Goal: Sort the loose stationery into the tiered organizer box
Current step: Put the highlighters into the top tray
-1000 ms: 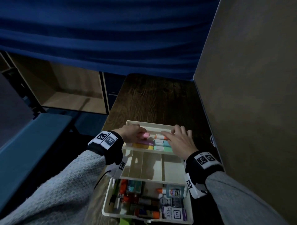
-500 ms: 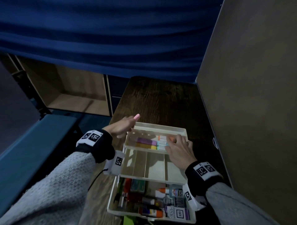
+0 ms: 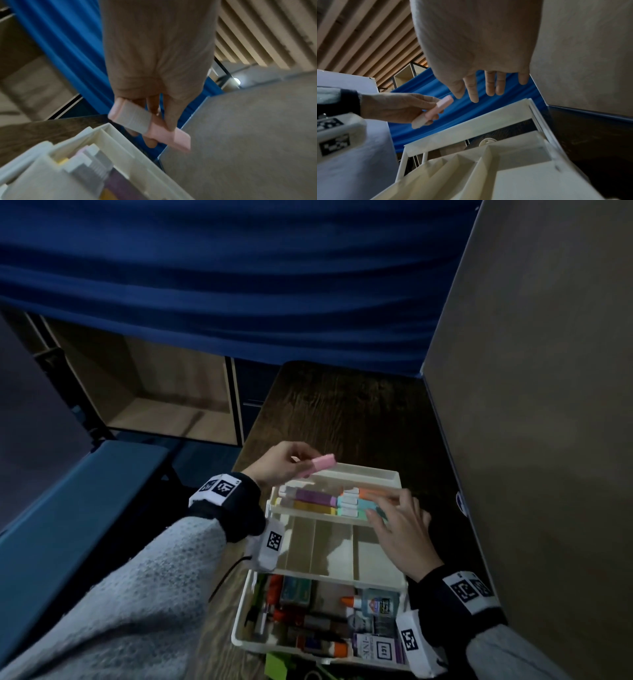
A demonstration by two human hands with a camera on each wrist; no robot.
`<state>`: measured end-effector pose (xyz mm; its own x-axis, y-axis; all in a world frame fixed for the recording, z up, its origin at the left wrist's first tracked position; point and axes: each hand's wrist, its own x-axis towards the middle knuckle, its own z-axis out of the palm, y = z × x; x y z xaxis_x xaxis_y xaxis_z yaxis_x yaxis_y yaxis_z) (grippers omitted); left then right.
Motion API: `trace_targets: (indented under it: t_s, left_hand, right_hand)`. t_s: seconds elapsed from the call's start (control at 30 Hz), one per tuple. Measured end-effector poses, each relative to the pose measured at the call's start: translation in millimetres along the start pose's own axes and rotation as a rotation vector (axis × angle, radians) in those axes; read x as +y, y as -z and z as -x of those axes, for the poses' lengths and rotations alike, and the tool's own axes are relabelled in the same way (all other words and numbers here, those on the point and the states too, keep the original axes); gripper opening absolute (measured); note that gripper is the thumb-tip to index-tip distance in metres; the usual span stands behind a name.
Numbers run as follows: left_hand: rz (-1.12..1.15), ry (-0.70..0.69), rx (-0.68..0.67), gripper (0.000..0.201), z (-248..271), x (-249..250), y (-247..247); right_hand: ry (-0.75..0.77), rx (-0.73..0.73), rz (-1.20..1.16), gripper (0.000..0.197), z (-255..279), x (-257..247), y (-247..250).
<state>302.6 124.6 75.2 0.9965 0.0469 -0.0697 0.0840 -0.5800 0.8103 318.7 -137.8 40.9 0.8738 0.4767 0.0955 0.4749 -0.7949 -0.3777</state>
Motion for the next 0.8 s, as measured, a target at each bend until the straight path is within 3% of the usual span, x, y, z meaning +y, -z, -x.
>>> trace_targets:
  t_s: [0.1, 0.2, 0.4, 0.53, 0.73, 0.8]
  left_hand:
    - [-0.369, -0.109, 0.054, 0.023, -6, 2, -17]
    - [-0.561, -0.146, 0.051, 0.022, -7, 1, -31]
    - [-0.723, -0.006, -0.035, 0.032, 6, 6, -33]
    - [-0.741, 0.100, -0.233, 0.049, 22, 0, -46]
    - [-0.751, 0.087, -0.320, 0.057, 26, -2, -64]
    - [-0.762, 0.041, -0.266, 0.052, 29, 0, -64]
  right_hand:
    - [-0.002, 0.018, -0.064, 0.038, 9, 4, 5]
    - [-0.029, 0.038, -0.127, 0.033, 21, 6, 5]
    - [-0.037, -0.017, -0.232, 0.023, 58, 9, -3]
    - [-0.104, -0.044, -0.322, 0.020, 90, 13, -5]
    - [-0.160, -0.004, -0.418, 0.022, 133, 12, -8]
    - [-0.171, 0.006, -0.422, 0.024, 144, 15, -8]
